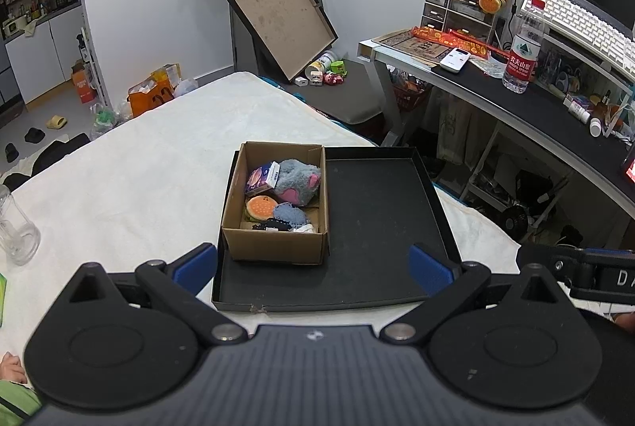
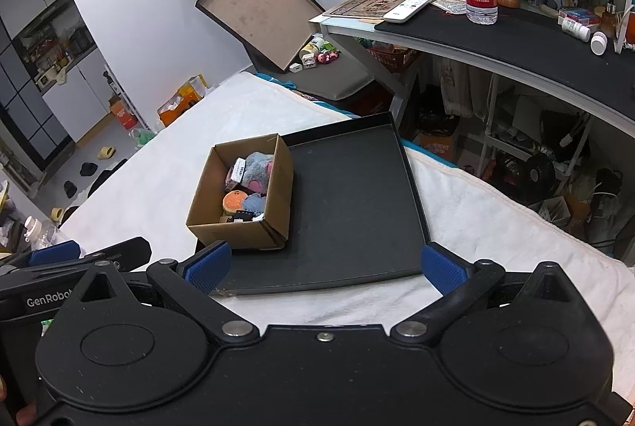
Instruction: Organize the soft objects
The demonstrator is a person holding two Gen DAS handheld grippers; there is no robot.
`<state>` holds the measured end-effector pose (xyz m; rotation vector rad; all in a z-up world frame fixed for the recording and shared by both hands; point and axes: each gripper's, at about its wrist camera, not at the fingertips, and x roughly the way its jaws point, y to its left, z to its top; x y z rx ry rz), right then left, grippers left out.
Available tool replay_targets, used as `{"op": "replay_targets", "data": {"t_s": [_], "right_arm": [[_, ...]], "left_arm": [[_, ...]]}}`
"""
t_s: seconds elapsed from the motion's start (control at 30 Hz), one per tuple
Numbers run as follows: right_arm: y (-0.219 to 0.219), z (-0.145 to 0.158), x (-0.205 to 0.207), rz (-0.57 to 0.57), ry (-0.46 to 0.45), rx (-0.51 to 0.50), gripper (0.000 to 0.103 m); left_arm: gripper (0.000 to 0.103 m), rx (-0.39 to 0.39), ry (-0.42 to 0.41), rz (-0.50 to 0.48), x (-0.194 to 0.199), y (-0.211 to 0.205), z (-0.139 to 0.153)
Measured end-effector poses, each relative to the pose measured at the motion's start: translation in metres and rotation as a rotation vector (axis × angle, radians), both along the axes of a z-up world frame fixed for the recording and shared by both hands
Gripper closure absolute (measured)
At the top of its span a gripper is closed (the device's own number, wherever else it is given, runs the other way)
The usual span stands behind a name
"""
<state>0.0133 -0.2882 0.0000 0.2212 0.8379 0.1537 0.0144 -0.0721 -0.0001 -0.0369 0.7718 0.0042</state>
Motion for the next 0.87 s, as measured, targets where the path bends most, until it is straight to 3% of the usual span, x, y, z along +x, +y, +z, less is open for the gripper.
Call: {"op": "replay_targets", "data": {"t_s": [0.87], "right_arm": [[0.0008, 0.0007, -0.0005, -0.001, -0.001, 0.01, 0.0]], "left_arm": [[0.001, -0.012, 0.004, 0.001, -0.0003, 0.0056, -0.0007]]}}
